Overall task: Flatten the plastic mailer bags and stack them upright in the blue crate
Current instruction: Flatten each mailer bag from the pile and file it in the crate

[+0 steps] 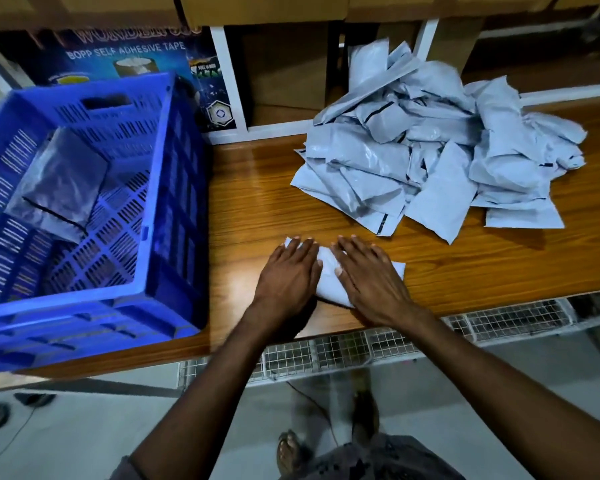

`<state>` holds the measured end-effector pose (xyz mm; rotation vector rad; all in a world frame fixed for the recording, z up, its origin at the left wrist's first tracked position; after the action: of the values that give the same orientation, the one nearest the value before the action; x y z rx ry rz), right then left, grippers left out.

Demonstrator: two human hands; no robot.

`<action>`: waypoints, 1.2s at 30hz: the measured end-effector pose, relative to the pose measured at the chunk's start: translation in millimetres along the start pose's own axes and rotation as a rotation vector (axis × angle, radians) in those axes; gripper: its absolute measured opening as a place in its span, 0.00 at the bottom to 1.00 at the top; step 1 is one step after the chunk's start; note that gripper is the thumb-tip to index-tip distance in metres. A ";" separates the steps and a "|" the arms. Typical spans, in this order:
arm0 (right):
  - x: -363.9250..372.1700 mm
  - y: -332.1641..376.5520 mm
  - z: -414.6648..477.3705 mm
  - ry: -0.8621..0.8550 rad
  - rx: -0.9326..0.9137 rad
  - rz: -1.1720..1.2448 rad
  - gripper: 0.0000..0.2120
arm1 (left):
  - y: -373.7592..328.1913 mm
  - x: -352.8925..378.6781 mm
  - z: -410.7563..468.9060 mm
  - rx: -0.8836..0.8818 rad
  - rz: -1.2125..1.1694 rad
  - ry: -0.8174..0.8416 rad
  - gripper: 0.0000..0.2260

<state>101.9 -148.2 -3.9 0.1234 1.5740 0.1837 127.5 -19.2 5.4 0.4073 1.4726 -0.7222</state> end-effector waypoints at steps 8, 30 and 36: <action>5.0 -6.5 8.1 0.048 -0.022 0.020 0.29 | 0.6 7.7 -13.6 -0.076 -0.046 -0.039 0.26; -83.7 17.3 8.5 -0.080 -0.110 0.223 0.14 | 1.7 -92.6 -28.4 -0.062 -0.095 -0.283 0.03; -146.0 58.3 -9.8 -0.459 -0.331 0.038 0.09 | -17.3 -141.4 -60.6 0.057 0.192 -0.509 0.05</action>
<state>91.7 -119.8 150.6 -0.0617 1.0688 0.4122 78.2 34.7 141.9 0.3692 0.9228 -0.6550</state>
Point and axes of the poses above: each hand's wrist, its own z-axis towards the middle knuckle, its own x-axis out of the palm, y = z × x, the point moved 10 cm from there along z, towards the middle knuckle, and after that the axes turned 12 degrees about x, right-handed, at the moved point
